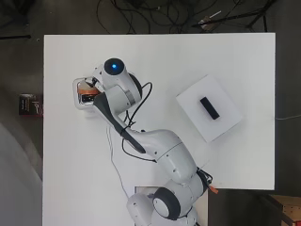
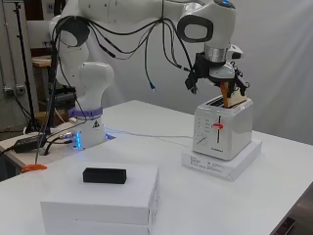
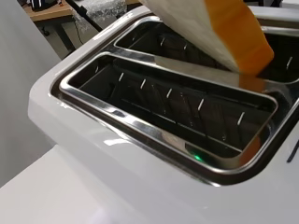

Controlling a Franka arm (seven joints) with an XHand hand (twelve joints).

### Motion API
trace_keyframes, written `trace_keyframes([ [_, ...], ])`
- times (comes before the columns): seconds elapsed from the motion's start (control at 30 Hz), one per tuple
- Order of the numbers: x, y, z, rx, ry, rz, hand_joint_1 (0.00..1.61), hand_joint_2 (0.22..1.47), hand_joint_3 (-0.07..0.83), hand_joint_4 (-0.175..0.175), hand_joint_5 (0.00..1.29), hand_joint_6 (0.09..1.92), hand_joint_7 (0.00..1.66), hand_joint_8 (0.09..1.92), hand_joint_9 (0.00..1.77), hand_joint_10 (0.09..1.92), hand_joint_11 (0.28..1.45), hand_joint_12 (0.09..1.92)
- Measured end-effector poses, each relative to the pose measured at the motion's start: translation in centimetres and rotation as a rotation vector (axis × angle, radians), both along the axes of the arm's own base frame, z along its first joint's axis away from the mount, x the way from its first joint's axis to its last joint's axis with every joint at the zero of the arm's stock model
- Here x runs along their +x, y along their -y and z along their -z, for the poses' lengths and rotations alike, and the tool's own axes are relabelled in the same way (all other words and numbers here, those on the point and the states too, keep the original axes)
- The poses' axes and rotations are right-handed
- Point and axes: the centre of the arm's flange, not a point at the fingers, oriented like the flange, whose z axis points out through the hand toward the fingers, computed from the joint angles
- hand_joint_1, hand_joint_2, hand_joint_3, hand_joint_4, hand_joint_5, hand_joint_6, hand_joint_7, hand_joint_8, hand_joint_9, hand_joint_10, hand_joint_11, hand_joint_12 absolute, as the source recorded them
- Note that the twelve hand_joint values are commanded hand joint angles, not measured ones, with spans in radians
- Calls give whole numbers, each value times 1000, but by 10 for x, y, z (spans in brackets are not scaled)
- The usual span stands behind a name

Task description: Teleoperate dual arm-hand system to toast a bread

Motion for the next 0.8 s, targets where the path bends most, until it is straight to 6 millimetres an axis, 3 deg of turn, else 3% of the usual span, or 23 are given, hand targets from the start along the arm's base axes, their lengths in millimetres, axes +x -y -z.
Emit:
trace_keyframes([
  [0.1,0,-1,-11,2,12,-18,838,1294,0,175,656,1460,1340,87,1464,87,665,696],
  [0.23,0,1,-19,7,21,-16,868,1269,-2,175,699,1399,1371,87,1479,87,643,762],
  [0.43,2,9,-3,1,2,-12,854,1279,2,175,679,1427,1389,87,1491,87,643,743],
  [0.53,-3,6,1,10,26,-77,838,1294,0,175,656,1460,1394,87,1485,87,663,619],
  [0.63,-7,2,8,18,16,-107,835,1296,0,175,652,1466,1410,87,1499,87,677,635],
  [0.8,-5,5,-2,36,60,-120,833,1299,0,175,648,1471,1406,87,1489,87,667,607],
])
